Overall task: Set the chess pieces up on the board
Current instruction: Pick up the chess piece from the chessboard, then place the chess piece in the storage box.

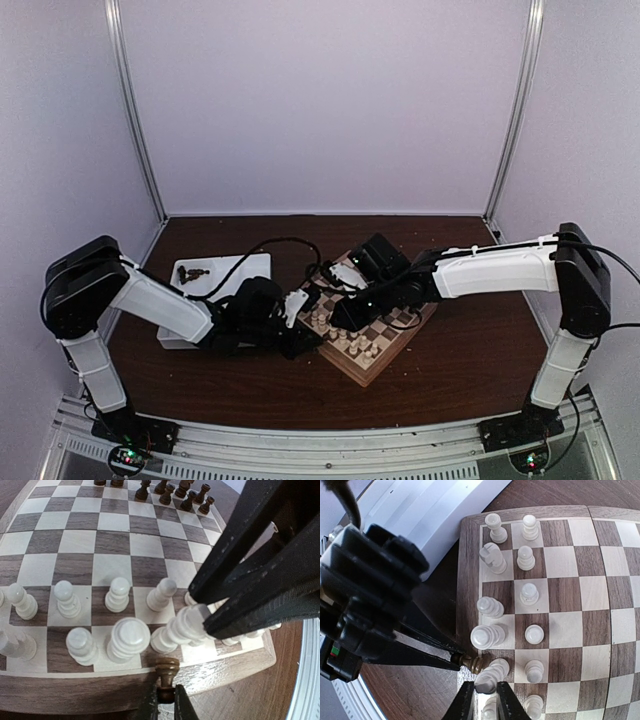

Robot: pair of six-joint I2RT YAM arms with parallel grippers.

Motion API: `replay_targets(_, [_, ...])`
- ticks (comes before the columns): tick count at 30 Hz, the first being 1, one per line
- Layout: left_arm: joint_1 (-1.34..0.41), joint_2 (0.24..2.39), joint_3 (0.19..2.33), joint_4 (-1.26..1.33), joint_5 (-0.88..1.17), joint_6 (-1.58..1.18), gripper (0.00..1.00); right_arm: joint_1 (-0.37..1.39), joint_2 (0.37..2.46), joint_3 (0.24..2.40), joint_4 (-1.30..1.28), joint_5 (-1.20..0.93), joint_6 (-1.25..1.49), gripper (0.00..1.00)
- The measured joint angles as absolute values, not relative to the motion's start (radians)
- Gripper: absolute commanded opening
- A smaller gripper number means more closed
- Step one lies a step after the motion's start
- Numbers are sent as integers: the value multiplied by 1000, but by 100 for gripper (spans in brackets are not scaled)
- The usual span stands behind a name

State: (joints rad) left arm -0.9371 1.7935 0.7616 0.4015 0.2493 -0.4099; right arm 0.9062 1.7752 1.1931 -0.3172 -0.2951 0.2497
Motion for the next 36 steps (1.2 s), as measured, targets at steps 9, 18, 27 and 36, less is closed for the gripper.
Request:
replay_targets(9, [-937,1738,723,396,241,-410,2,906,1775,1193,-317,-297,247,21])
replay_targets(18, [-937,1539,657,307,189,-423,1,904,1775,1219,-324,-299,232,39])
replay_targets(27, [-901,1304,730,-112,29,-458,2,903,1753,1227,-352,-289,207,46])
replay_targets(36, [-613,1279,947,-701,19,-480,3,903,1634,1227,-356,-281,187,46])
